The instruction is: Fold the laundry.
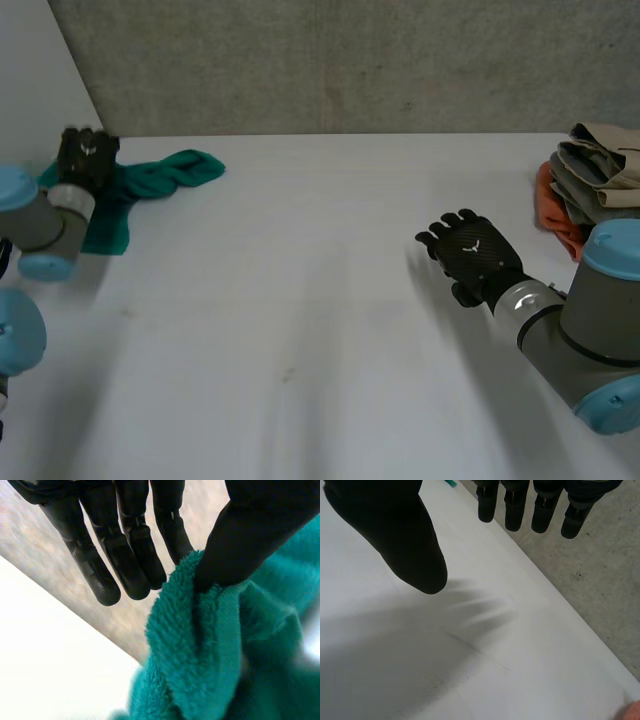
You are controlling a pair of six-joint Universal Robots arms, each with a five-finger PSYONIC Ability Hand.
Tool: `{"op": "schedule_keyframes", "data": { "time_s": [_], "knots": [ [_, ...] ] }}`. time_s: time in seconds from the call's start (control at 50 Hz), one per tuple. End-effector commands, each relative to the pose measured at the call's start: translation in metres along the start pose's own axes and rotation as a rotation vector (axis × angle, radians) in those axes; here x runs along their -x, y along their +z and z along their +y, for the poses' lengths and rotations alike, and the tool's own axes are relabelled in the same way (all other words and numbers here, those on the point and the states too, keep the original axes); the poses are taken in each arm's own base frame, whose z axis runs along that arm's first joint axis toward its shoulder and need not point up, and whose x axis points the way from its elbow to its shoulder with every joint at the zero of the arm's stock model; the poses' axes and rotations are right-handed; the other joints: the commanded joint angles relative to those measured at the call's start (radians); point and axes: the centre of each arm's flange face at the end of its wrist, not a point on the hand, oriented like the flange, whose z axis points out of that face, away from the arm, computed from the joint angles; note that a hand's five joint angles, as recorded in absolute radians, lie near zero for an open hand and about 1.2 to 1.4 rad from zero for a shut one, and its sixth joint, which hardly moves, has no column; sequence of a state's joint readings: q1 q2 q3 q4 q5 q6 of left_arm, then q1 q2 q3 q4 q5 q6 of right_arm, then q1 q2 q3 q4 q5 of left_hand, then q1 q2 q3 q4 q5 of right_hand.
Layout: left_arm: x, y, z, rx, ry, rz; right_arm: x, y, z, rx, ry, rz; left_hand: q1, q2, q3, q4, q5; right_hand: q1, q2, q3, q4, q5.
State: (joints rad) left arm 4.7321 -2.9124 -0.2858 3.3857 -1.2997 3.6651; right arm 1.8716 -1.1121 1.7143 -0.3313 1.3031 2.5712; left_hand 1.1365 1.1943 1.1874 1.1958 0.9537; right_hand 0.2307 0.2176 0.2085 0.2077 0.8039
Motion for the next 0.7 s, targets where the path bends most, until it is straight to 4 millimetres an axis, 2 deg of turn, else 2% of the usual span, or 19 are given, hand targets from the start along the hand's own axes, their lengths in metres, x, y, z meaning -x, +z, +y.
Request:
{"op": "schedule_keyframes", "data": {
  "time_s": [0.02,0.08,0.1,0.16,0.18,0.24,0.26,0.28,0.32,0.34,0.38,0.4,0.44,0.46,0.5,0.52,0.56,0.66,0.7],
  "knots": [
    [0.019,-0.019,-0.139,-0.102,-0.168,0.01,-0.002,-0.001,-0.002,-0.002,0.0,0.006,0.26,0.202,0.209,0.2,0.268,-0.056,-0.043,-0.034,-0.033,-0.804],
    [0.023,-0.036,-0.189,-0.187,-0.25,0.02,-0.004,-0.001,-0.002,-0.003,0.002,0.014,0.26,0.202,0.209,0.2,0.268,-0.056,-0.043,-0.034,-0.033,-0.804],
    [0.021,-0.051,-0.222,-0.24,-0.307,0.04,-0.006,-0.002,-0.003,-0.005,0.005,0.02,0.26,0.202,0.209,0.2,0.268,-0.056,-0.043,-0.034,-0.033,-0.804],
    [0.011,-0.078,-0.263,-0.3,-0.393,0.092,-0.019,-0.004,-0.006,-0.012,0.006,0.056,0.26,0.202,0.209,0.2,0.268,-0.056,-0.043,-0.034,-0.033,-0.804],
    [0.003,-0.099,-0.287,-0.329,-0.443,0.133,-0.023,-0.004,-0.007,-0.015,0.008,0.067,0.26,0.202,0.209,0.2,0.268,-0.056,-0.043,-0.034,-0.033,-0.804],
    [-0.008,-0.132,-0.318,-0.36,-0.506,0.197,-0.036,-0.005,-0.007,-0.017,0.016,0.103,0.26,0.202,0.209,0.2,0.268,-0.056,-0.043,-0.034,-0.033,-0.804],
    [-0.018,-0.153,-0.331,-0.366,-0.536,0.243,-0.039,-0.005,-0.007,-0.016,0.017,0.11,0.26,0.202,0.209,0.2,0.268,-0.056,-0.043,-0.034,-0.033,-0.804],
    [-0.025,-0.163,-0.336,-0.364,-0.549,0.268,-0.042,-0.005,-0.007,-0.016,0.017,0.119,0.26,0.202,0.209,0.2,0.268,-0.056,-0.043,-0.034,-0.033,-0.804],
    [-0.042,-0.182,-0.335,-0.338,-0.566,0.322,-0.051,-0.005,-0.006,-0.012,0.02,0.148,0.26,0.202,0.209,0.2,0.268,-0.056,-0.043,-0.034,-0.033,-0.804],
    [-0.065,-0.2,-0.328,-0.293,-0.577,0.388,-0.054,-0.005,-0.006,-0.01,0.021,0.158,0.26,0.202,0.209,0.2,0.268,-0.056,-0.043,-0.034,-0.033,-0.804],
    [-0.088,-0.219,-0.321,-0.247,-0.586,0.457,-0.06,-0.005,-0.004,-0.001,0.023,0.177,0.26,0.202,0.209,0.2,0.268,-0.056,-0.043,-0.034,-0.033,-0.804],
    [-0.112,-0.236,-0.312,-0.192,-0.591,0.524,-0.064,-0.004,-0.003,0.004,0.023,0.194,0.26,0.202,0.209,0.2,0.268,-0.056,-0.043,-0.034,-0.033,-0.804],
    [-0.14,-0.251,-0.297,-0.123,-0.591,0.593,-0.068,-0.004,-0.004,0.006,0.024,0.209,0.26,0.202,0.209,0.2,0.268,-0.056,-0.043,-0.034,-0.033,-0.804],
    [-0.169,-0.264,-0.278,-0.044,-0.585,0.66,-0.069,-0.003,-0.004,0.007,0.025,0.212,0.26,0.202,0.209,0.2,0.268,-0.056,-0.043,-0.034,-0.033,-0.804],
    [-0.193,-0.274,-0.264,0.015,-0.577,0.713,-0.071,-0.003,-0.005,0.008,0.024,0.221,0.26,0.202,0.209,0.2,0.268,-0.056,-0.043,-0.034,-0.033,-0.804],
    [-0.21,-0.281,-0.254,0.058,-0.566,0.755,-0.071,-0.003,-0.005,0.012,0.023,0.225,-0.333,-0.391,-0.384,-0.392,-0.325,-0.056,-0.043,-0.034,-0.033,-0.804],
    [-0.221,-0.287,-0.247,0.094,-0.544,0.785,-0.071,-0.003,-0.005,0.024,0.024,0.229,-0.693,-0.751,-0.744,-0.752,-0.685,-0.056,-0.043,-0.034,-0.033,-0.804],
    [-0.205,-0.278,-0.257,0.087,-0.482,0.706,-0.066,-0.009,-0.003,0.083,0.046,0.194,-0.799,-0.857,-0.85,-0.859,-0.791,-0.056,-0.043,-0.034,-0.033,-0.804],
    [-0.182,-0.267,-0.27,0.055,-0.481,0.608,-0.064,-0.012,-0.004,0.106,0.053,0.177,-0.823,-0.881,-0.874,-0.882,-0.815,-0.056,-0.043,-0.034,-0.033,-0.804]
  ]
}}
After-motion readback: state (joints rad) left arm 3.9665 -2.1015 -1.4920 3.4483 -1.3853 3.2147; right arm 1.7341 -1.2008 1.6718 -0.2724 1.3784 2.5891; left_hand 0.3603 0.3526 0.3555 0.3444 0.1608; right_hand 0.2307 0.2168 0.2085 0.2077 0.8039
